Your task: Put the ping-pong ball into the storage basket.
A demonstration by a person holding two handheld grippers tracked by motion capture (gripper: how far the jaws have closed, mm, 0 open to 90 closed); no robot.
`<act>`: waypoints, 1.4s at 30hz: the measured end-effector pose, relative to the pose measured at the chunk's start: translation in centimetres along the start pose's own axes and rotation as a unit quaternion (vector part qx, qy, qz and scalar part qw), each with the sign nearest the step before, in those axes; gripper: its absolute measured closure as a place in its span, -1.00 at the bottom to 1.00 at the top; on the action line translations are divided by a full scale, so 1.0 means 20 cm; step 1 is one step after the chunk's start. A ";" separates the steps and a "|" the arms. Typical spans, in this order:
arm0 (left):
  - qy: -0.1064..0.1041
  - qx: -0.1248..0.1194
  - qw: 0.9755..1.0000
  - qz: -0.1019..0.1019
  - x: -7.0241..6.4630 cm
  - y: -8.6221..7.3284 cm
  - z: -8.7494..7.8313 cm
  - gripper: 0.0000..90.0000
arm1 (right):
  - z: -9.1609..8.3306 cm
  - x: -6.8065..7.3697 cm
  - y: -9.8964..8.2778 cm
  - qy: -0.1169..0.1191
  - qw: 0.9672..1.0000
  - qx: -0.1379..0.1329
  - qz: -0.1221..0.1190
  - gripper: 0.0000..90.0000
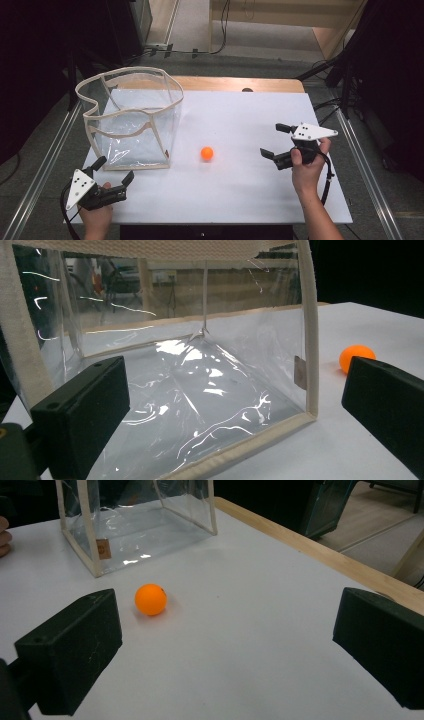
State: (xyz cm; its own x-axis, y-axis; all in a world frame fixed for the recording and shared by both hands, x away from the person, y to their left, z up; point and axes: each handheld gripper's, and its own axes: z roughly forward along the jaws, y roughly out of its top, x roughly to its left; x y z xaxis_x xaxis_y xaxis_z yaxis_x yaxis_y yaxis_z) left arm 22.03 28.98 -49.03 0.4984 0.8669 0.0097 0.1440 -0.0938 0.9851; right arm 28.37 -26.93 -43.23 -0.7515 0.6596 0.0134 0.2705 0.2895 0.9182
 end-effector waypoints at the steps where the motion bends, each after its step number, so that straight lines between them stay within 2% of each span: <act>1: 0.000 0.000 1.000 0.000 0.00 0.00 0.00 -1.00 | 0.00 0.00 0.00 0.000 1.000 0.000 0.000 -1.00; 16: 0.002 -0.001 1.000 0.003 0.00 0.00 0.00 -1.00 | 0.09 0.01 0.08 0.019 1.000 0.007 -0.016 -1.00; 35: 0.004 0.000 1.000 0.004 0.00 0.00 0.00 -1.00 | 0.24 0.05 0.15 0.045 0.998 0.029 -0.033 -1.00; 42: 0.001 -0.013 1.000 -0.009 0.01 0.01 -0.01 -1.00 | 0.28 0.05 0.17 0.051 0.997 0.035 -0.036 -1.00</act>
State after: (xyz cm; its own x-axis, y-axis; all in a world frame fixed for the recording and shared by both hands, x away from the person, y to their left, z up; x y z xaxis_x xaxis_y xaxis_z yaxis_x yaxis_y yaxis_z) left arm 22.02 29.28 -48.87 0.4946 0.8691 -0.0079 0.1308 -0.0654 0.9893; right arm 31.82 -21.39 -42.28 -0.8268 0.5624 -0.0090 0.2519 0.3846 0.8881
